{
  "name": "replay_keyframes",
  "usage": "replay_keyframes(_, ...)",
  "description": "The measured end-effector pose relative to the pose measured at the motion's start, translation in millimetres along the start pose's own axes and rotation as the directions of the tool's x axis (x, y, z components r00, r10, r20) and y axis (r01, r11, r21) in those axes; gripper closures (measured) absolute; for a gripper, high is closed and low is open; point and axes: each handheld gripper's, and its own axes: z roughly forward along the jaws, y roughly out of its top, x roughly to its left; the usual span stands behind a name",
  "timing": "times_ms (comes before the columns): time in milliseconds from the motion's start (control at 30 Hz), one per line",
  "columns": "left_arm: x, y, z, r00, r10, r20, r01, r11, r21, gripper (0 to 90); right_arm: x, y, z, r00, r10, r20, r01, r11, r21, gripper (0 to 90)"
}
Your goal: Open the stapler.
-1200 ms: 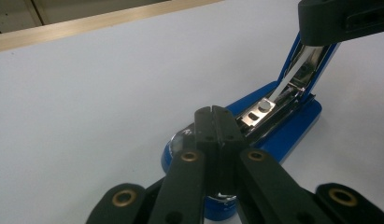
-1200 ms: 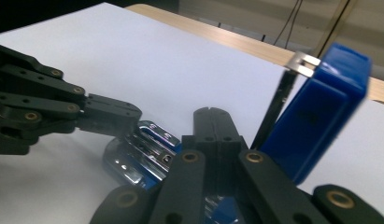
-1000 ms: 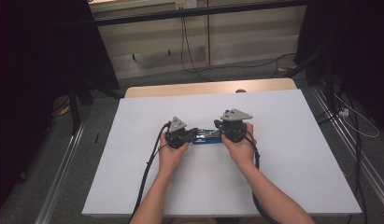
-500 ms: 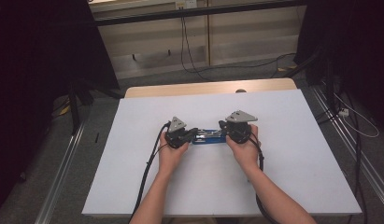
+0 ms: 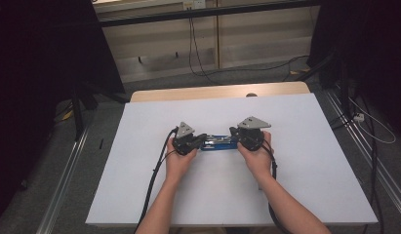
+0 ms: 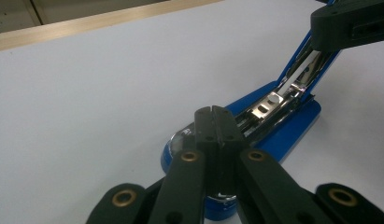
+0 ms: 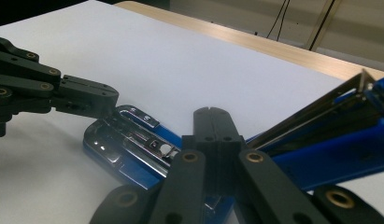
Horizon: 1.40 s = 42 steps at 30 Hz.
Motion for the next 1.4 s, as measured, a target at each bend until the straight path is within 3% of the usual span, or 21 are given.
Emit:
replay_keyframes(233, 0.0, -0.2, 0.0, 1.0, -0.001, 0.001, 0.001, 1.0, -0.002, 90.0, -2.4, -0.8, -0.4, 0.9998, -0.013, 0.017, 0.013, 1.0, 0.005, 90.0)
replay_keyframes(367, 0.1, -0.1, 0.1, 1.0, -0.002, 0.0, 0.002, 1.0, -0.003, 90.0, -14.7, -7.1, -2.0, 0.9988, 0.04, 0.028, -0.04, 0.999, 0.012, 90.0)
replay_keyframes(633, 0.0, 0.0, -0.1, 1.0, 0.001, 0.0, -0.001, 1.0, -0.001, 90.0, -26.6, -16.7, -4.0, 0.9984, 0.044, 0.035, -0.045, 0.999, 0.029, 90.0)
replay_keyframes(933, -0.4, 0.1, -0.2, 1.0, -0.001, 0.0, 0.001, 1.0, 0.0, 90.0, -27.1, -20.6, -1.1, 0.9987, 0.048, 0.017, -0.049, 0.998, 0.045, 90.0)
replay_keyframes(1200, -1.2, 0.1, -0.1, 1.0, 0.007, -0.007, -0.007, 1.0, -0.004, 90.0, -27.9, -20.5, -1.0, 0.9997, 0.022, 0.014, -0.022, 0.999, 0.049, 90.0)
replay_keyframes(1333, 1.5, 0.4, -1.6, 0.9999, -0.004, 0.015, 0.004, 0.9996, -0.027, 90.0, -29.2, -20.7, -1.8, 0.9998, 0.021, 0.002, -0.021, 0.999, 0.048, 90.0)
replay_keyframes(1400, 3.0, 0.8, -3.3, 0.9986, -0.044, 0.03, 0.045, 0.9977, -0.05, 88.3, -29.0, -20.7, -2.8, 0.9999, 0.013, 0.003, -0.013, 0.998, 0.053, 90.0)
